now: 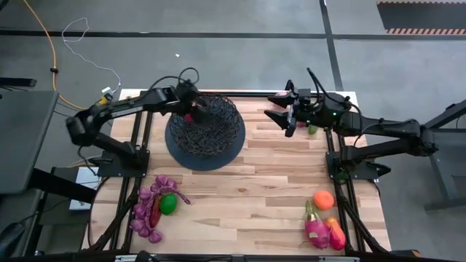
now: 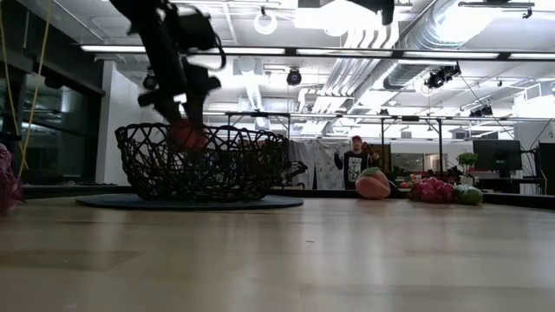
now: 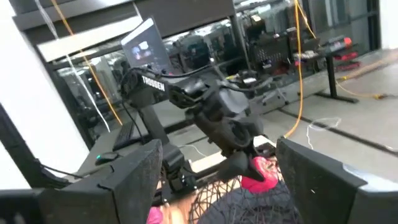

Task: Build produce basket
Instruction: Put the red bell pepper into the black wire basket

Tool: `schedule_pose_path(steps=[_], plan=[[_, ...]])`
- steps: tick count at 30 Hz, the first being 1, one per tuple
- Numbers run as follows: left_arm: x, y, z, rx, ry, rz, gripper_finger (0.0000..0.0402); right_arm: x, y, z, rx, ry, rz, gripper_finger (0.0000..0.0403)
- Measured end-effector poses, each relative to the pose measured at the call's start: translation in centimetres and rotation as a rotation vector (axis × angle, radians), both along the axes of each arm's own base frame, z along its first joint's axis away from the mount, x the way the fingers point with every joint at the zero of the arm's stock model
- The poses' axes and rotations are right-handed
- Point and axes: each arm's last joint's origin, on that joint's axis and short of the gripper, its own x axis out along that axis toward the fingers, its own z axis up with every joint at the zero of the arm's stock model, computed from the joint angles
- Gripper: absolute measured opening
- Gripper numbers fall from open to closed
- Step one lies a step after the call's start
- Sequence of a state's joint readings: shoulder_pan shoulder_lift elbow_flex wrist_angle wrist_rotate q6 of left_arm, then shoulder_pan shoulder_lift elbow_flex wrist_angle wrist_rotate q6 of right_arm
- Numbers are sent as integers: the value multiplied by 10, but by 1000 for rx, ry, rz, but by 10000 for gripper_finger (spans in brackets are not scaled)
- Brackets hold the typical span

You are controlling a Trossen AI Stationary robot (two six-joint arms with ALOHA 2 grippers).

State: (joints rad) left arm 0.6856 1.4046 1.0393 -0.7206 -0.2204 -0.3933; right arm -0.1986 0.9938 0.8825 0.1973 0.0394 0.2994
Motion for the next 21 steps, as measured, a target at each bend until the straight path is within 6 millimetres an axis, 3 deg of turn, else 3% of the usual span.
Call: schedule_pose_path(steps=[5,11,21], plan=[[6,17,-31,-92,74,21,224,6,-2,-5,19,19,-16,305],[10,25,-53,-156,141,-25,255,7,-2,-6,20,23,-16,305],[12,27,-61,-162,180,-69,316,7,-2,-6,20,23,-16,305]])
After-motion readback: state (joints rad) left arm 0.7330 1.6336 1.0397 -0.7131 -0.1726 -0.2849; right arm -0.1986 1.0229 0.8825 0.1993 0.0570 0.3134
